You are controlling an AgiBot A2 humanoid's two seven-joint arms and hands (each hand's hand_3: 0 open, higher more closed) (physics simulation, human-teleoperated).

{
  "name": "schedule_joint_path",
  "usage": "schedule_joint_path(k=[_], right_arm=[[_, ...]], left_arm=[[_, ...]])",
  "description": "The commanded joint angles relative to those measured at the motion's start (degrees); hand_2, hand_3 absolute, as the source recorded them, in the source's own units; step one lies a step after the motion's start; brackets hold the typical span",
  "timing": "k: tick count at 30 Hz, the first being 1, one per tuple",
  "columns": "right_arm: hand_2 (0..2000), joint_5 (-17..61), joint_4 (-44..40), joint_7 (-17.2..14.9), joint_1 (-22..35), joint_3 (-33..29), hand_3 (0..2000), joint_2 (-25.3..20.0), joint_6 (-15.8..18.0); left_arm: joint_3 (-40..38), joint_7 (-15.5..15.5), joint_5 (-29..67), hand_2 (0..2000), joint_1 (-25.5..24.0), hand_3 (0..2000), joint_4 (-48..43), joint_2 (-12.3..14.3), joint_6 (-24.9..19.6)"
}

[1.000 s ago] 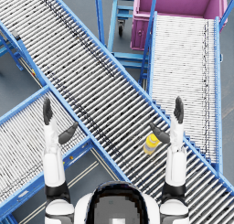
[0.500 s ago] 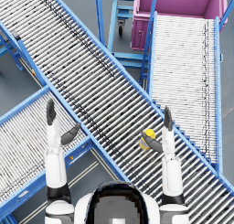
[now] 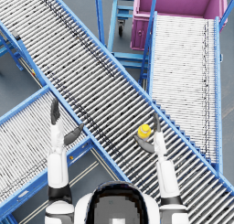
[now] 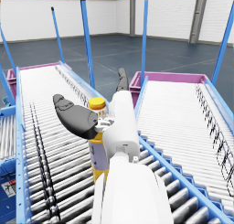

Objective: Pick up the oil and place it on the left assembly line, put the cola on the right, and keep Sprite still

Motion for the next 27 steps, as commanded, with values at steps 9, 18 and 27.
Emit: schedule_joint_path(k=[9, 18, 27], right_arm=[[0, -0.01, -17.12, 0.0, 4.61, 3.21, 0, -2.13, 0.0], [0, -0.01, -33.08, 0.0, 14.31, 6.31, 0, -6.0, 0.0], [2000, 0.04, -39.09, 0.15, 18.08, 7.06, 980, -7.54, 1.02]], left_arm=[[-0.26, 0.0, 0.0, 0, 1.07, 0, 1.71, 0.41, 0.0], [-1.64, 0.0, -0.01, 0, 0.42, 0, 2.8, 0.84, 0.0], [-3.11, 0.0, -0.01, 0, 0.38, 0, 2.53, 1.09, 0.0]])
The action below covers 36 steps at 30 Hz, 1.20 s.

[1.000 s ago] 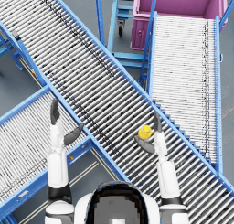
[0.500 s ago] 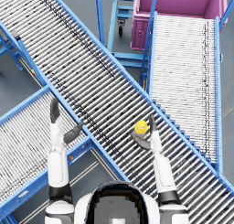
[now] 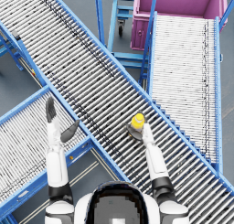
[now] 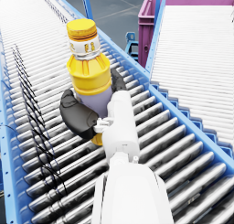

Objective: Pick up the oil and place it on the left assembly line, put the cola on the right, and keep Sprite still

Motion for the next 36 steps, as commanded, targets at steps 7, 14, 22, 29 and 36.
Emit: schedule_joint_path(k=[7, 14, 22, 29, 36], right_arm=[[2000, 0.08, 18.97, -0.59, 1.88, -1.58, 2000, -1.0, -4.26], [2000, -0.02, 31.34, -0.35, 10.23, 5.58, 2000, 4.35, 5.71], [2000, -0.02, 37.55, -0.36, 11.28, 5.31, 2000, -3.94, 7.88], [2000, 0.01, 36.56, -0.39, 13.42, 15.73, 2000, 0.5, 7.93], [2000, 0.3, 35.93, -0.39, 11.68, 20.49, 2000, 1.87, 6.95]], left_arm=[[0.74, 0.0, 0.0, 0, -1.48, 0, -1.34, 0.48, 0.0], [7.43, 0.0, 0.0, 0, -3.87, 0, -1.31, 0.8, 0.0], [18.53, 0.0, 0.01, 0, -4.67, 0, 0.7, 1.25, 0.0], [26.75, 0.0, 0.01, 0, -2.88, 0, 4.85, 3.41, 0.0], [28.55, 0.07, 0.13, 0, -0.84, 0, 8.05, 5.39, 0.18]])
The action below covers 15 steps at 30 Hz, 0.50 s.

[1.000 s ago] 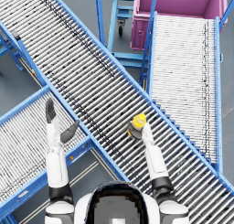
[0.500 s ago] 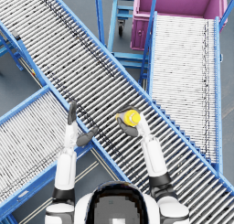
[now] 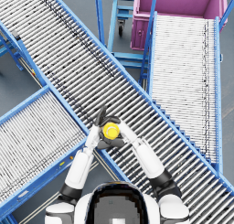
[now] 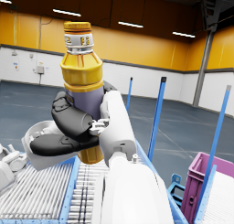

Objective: Pick up the oil and place it on the left assembly line, put the cola on the right, and keep Sprite still

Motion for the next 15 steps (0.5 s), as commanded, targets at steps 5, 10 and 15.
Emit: schedule_joint_path(k=[5, 10, 15], right_arm=[[2000, 0.16, 0.01, 0.15, 0.08, 5.43, 2000, 1.87, -1.72], [2000, 0.02, 1.5, 0.54, 0.38, 6.35, 2000, 2.53, -7.26], [0, -0.14, 4.76, 0.22, -1.99, 4.03, 1020, 4.74, -7.76]], left_arm=[[0.23, 0.14, 0.13, 1361, 1.37, 327, -1.56, 0.82, 0.17], [2.06, 0.55, 0.18, 2000, -0.39, 1960, -2.89, -0.24, -5.34], [-3.64, 0.0, 0.03, 2000, -2.0, 2000, -5.36, -1.15, -2.61]])
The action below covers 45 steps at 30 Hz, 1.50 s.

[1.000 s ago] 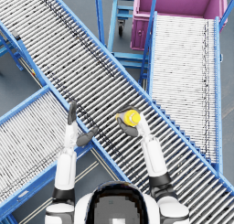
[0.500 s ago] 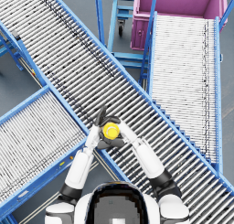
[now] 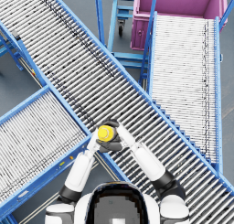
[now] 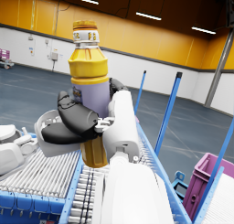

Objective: Pick up the oil and place it on the left assembly line, put the cola on the right, and keep Sprite still

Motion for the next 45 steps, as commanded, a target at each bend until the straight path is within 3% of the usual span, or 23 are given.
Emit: schedule_joint_path(k=[1, 3, 4, 10, 21, 22, 23, 27, 30, 33, 41, 45], right_arm=[[0, -0.04, 3.45, 0.01, -1.2, -2.32, 693, 1.07, -0.06], [0, -0.09, 6.53, 0.02, -2.16, -5.77, 40, 1.61, -0.14], [0, -0.11, 7.68, 0.02, -2.83, -7.03, 0, 2.07, -0.16], [0, -0.16, 7.82, 0.02, -4.61, -10.65, 0, 2.54, -0.2], [0, -0.17, 8.44, 0.02, -5.54, -10.45, 0, 1.19, -0.21], [0, -0.17, 8.69, 0.02, -5.73, -10.47, 0, 1.18, -0.21], [0, -0.17, 8.69, 0.02, -5.8, -10.58, 0, 1.04, -0.21], [0, -0.17, 8.37, 0.02, -6.04, -11.0, 0, 0.49, -0.21], [0, -0.17, 8.3, 0.02, -6.14, -11.11, 0, 0.02, -0.21], [0, -0.17, 8.26, 0.02, -6.39, -15.15, 0, -0.24, -0.21], [0, -0.19, 5.85, 0.02, -4.68, -29.2, 0, -1.93, -0.21], [0, -0.2, 4.84, 0.02, -4.0, -35.21, 0, -2.11, -0.21]], left_arm=[[-8.6, 0.01, -0.02, 2000, 1.32, 2000, -3.22, 1.12, -0.18], [-14.82, -0.1, -0.07, 2000, 0.87, 2000, -3.76, 0.83, -0.25], [-17.28, -0.13, -0.09, 2000, 0.24, 2000, -3.65, 0.66, -0.19], [-31.35, -0.07, -0.14, 2000, -3.95, 2000, -0.37, 1.58, -0.61], [-51.63, 0.03, -0.15, 2000, -6.28, 2000, 19.29, 2.45, -0.19], [-53.32, 0.04, -0.15, 639, -6.06, 1673, 19.93, 2.18, -0.23], [-54.54, 0.02, -0.16, 0, -6.02, 1347, 19.2, 2.07, 0.61], [-63.79, -0.04, -0.17, 0, -4.83, 40, 16.48, 0.26, 1.97], [-69.04, -0.06, -0.19, 0, -3.6, 0, 12.27, -1.95, 2.26], [-68.5, -0.07, -0.21, 0, -3.0, 0, 2.89, -3.52, 2.37], [-51.16, -0.07, -0.18, 0, -2.47, 0, -4.26, -4.67, 2.42], [-41.53, -0.07, -0.17, 0, -0.5, 0, -5.66, -6.89, 2.43]])
